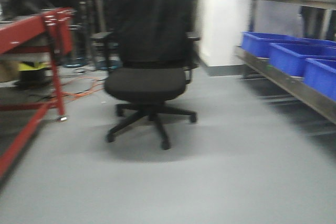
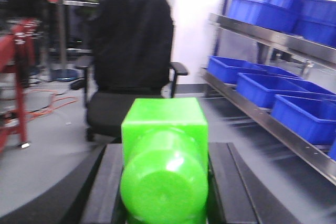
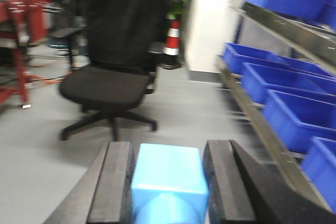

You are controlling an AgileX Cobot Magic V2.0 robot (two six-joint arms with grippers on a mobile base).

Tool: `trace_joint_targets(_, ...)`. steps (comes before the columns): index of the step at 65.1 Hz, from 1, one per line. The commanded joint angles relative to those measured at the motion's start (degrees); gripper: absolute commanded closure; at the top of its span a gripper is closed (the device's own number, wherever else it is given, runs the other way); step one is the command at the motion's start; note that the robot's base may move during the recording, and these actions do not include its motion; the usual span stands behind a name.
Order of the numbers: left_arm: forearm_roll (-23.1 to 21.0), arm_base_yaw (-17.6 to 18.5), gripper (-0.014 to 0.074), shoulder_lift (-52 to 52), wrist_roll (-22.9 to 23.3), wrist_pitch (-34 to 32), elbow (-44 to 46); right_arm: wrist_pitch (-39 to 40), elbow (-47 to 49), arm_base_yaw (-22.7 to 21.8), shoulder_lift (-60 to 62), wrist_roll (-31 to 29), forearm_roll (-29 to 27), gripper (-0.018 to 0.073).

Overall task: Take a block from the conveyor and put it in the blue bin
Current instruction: 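Drive away from the conveyor holding both blocks, then drive up to the shelf rack of blue bins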

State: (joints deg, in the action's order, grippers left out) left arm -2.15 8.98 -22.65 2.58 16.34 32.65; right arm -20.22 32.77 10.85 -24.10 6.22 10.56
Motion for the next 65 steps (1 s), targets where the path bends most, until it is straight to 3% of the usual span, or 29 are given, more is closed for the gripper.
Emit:
trace_joint_targets(1,0.1,0.4,0.0707,0.3,-0.2,-1.1,-0.1,1.4,-0.2,0.0,0.2,-0.2,0.5,0.0720)
trace_joint_targets(65,0.1,0.4,0.0707,0.3,-0.2,-1.1,-0.1,1.4,-0.2,0.0,0.2,-0.2,0.5,0.0720)
